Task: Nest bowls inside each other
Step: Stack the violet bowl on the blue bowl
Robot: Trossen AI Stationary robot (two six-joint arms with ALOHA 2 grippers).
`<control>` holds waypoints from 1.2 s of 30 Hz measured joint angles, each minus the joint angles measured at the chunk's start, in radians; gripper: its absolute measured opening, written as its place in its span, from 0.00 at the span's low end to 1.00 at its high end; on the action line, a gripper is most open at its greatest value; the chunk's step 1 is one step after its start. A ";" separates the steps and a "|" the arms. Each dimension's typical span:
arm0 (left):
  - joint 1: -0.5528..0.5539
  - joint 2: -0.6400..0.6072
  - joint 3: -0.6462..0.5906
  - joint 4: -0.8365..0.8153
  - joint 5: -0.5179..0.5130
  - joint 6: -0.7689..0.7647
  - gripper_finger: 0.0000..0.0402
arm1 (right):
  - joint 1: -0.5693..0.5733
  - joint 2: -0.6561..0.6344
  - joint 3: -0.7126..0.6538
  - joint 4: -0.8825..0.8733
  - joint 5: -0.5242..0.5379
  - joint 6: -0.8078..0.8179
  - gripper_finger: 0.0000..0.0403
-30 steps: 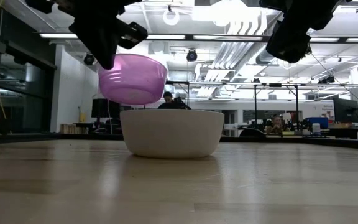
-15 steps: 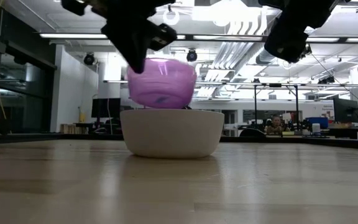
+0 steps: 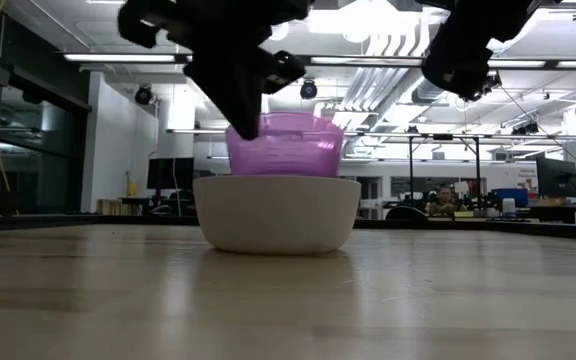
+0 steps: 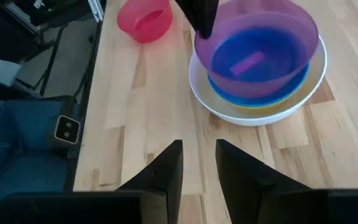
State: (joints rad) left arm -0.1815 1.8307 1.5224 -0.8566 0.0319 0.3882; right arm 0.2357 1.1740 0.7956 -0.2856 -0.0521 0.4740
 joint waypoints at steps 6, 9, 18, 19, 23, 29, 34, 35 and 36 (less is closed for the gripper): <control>-0.011 0.013 0.000 0.039 -0.024 -0.001 0.00 | 0.000 0.000 0.000 0.017 0.000 0.000 0.22; -0.011 0.017 0.001 0.036 -0.024 -0.011 0.00 | 0.000 0.000 0.000 0.018 0.000 0.000 0.22; -0.011 0.021 0.001 0.023 -0.051 -0.031 0.00 | 0.000 0.000 0.000 0.024 0.000 0.000 0.22; -0.011 0.021 0.000 0.021 -0.053 -0.035 0.00 | 0.000 0.000 0.000 0.027 0.000 0.000 0.22; -0.011 0.020 -0.048 0.050 -0.053 -0.055 0.00 | 0.000 0.000 0.000 0.029 0.000 0.000 0.22; -0.011 0.020 -0.078 0.080 -0.049 -0.061 0.00 | 0.000 0.000 0.000 0.029 0.000 0.000 0.22; -0.009 0.020 -0.078 0.080 -0.043 -0.057 0.05 | 0.000 0.000 0.000 0.029 0.000 0.000 0.22; -0.009 0.020 -0.078 0.081 -0.038 -0.057 0.06 | 0.000 0.000 0.000 0.029 0.000 0.000 0.22; -0.009 0.020 -0.078 0.081 -0.036 -0.057 0.07 | 0.000 0.000 0.000 0.029 0.000 0.000 0.22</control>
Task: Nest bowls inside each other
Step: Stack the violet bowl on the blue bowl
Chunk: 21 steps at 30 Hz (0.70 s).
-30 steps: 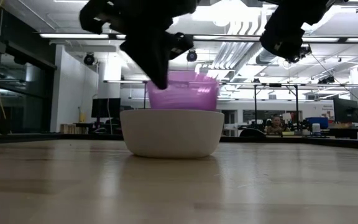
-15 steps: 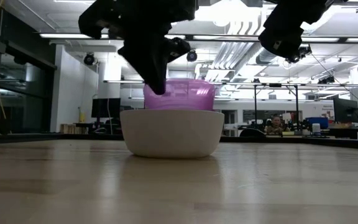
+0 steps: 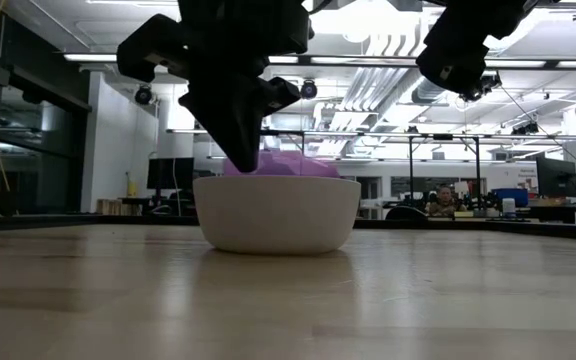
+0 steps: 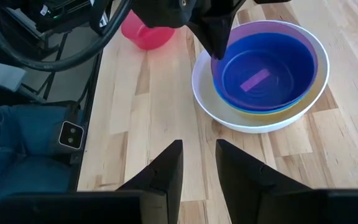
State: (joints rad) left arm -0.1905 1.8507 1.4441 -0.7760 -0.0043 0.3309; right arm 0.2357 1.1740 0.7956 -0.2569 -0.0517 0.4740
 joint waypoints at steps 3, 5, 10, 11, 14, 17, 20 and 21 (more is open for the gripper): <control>0.000 0.000 0.000 0.005 0.002 -0.005 0.11 | 0.000 0.000 0.000 0.000 0.000 0.000 0.22; 0.000 0.000 0.000 0.004 0.002 -0.015 0.12 | 0.000 0.000 0.000 0.000 0.000 0.000 0.22; -0.007 0.000 0.000 0.004 0.001 -0.029 0.14 | 0.000 0.000 0.000 0.000 0.000 0.000 0.22; -0.011 0.000 0.000 0.004 -0.001 -0.030 0.14 | 0.000 0.000 0.000 0.000 0.000 0.000 0.22; -0.030 0.000 0.000 0.004 -0.010 -0.040 0.15 | 0.000 0.000 0.000 0.000 0.000 0.000 0.22; -0.042 0.000 0.000 0.003 -0.011 -0.048 0.15 | 0.000 0.000 0.000 0.000 0.000 0.000 0.22; -0.042 0.000 0.000 -0.002 -0.024 -0.056 0.15 | 0.000 0.000 0.000 0.000 0.000 0.000 0.22; -0.042 0.000 0.000 -0.002 -0.031 -0.059 0.15 | 0.000 0.000 0.000 0.000 0.000 0.000 0.22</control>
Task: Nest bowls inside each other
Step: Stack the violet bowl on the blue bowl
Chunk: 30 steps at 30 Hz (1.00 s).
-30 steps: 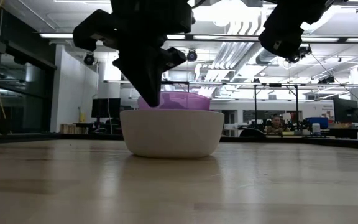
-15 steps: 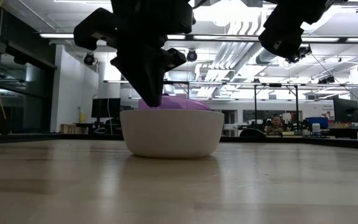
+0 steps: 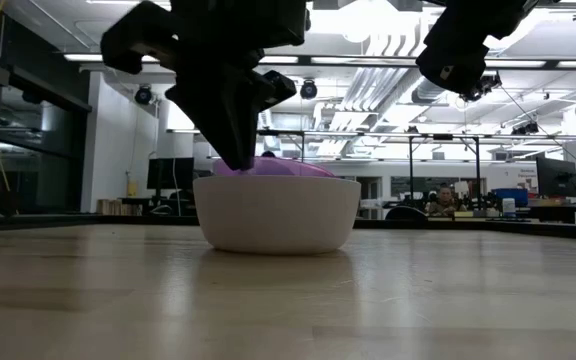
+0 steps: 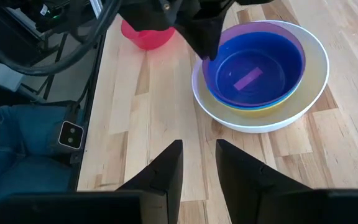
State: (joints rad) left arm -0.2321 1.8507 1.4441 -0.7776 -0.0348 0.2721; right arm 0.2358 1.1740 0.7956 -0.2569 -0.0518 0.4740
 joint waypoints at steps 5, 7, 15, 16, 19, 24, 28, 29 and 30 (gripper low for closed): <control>-0.007 0.000 0.000 0.001 -0.045 0.009 0.15 | 0.000 0.000 0.000 0.000 0.000 0.000 0.22; -0.012 0.000 0.000 0.001 -0.054 0.010 0.15 | 0.000 0.000 0.000 0.000 0.000 0.000 0.22; -0.025 0.000 0.000 -0.001 -0.067 -0.004 0.15 | 0.000 0.000 0.000 0.000 0.000 0.000 0.22; -0.026 0.000 0.000 -0.002 -0.067 -0.007 0.15 | 0.000 0.000 0.000 0.000 0.000 0.000 0.22; -0.026 0.000 0.000 -0.005 -0.068 -0.011 0.15 | 0.000 0.000 0.000 0.000 0.000 0.000 0.22; -0.031 0.000 0.000 -0.010 -0.073 -0.023 0.15 | 0.000 0.000 0.000 0.000 0.000 0.000 0.22; -0.044 0.000 0.000 -0.011 -0.076 -0.038 0.15 | 0.000 0.000 0.000 0.000 0.000 0.000 0.22; -0.045 0.000 0.000 -0.011 -0.081 -0.040 0.15 | 0.000 0.000 0.000 0.000 0.000 0.000 0.22; -0.048 0.000 0.000 -0.012 -0.086 -0.041 0.15 | 0.000 0.000 0.000 0.000 0.000 0.000 0.22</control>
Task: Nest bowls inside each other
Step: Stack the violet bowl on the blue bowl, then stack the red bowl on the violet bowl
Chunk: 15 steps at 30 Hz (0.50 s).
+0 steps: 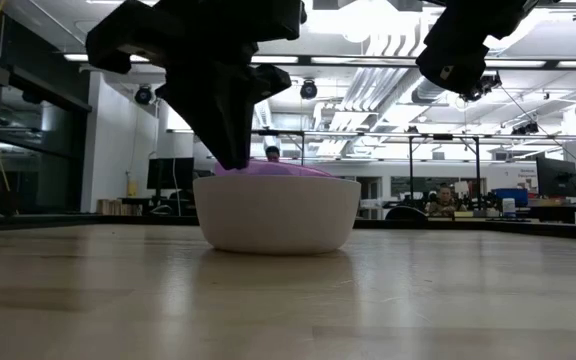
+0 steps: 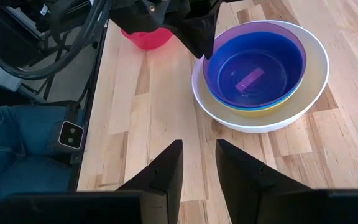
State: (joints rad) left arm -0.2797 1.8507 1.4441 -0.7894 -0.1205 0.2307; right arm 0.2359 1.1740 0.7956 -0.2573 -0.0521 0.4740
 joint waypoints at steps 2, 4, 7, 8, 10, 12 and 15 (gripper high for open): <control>-0.010 0.000 0.000 -0.002 -0.003 -0.004 0.15 | 0.000 0.000 0.000 0.000 0.000 0.000 0.22; -0.011 0.000 0.000 -0.002 -0.017 -0.004 0.15 | 0.000 0.000 0.000 0.000 0.000 0.000 0.22; -0.017 -0.003 0.000 -0.002 -0.032 -0.011 0.15 | 0.000 0.000 0.000 0.000 0.000 0.000 0.22; -0.017 -0.007 0.000 -0.004 -0.046 -0.010 0.15 | 0.000 0.000 0.000 0.000 0.000 0.000 0.22; -0.018 -0.011 0.000 0.004 -0.074 -0.002 0.15 | 0.000 0.000 0.000 0.001 0.000 0.000 0.22; -0.018 -0.015 0.000 -0.001 -0.090 0.000 0.15 | 0.000 0.000 0.000 0.001 0.000 0.000 0.22; -0.018 -0.020 0.000 0.000 -0.095 0.000 0.15 | 0.000 0.000 0.000 0.003 0.000 0.000 0.22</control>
State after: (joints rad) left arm -0.2974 1.8303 1.4441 -0.7897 -0.2157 0.2304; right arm 0.2358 1.1743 0.7956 -0.2544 -0.0520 0.4740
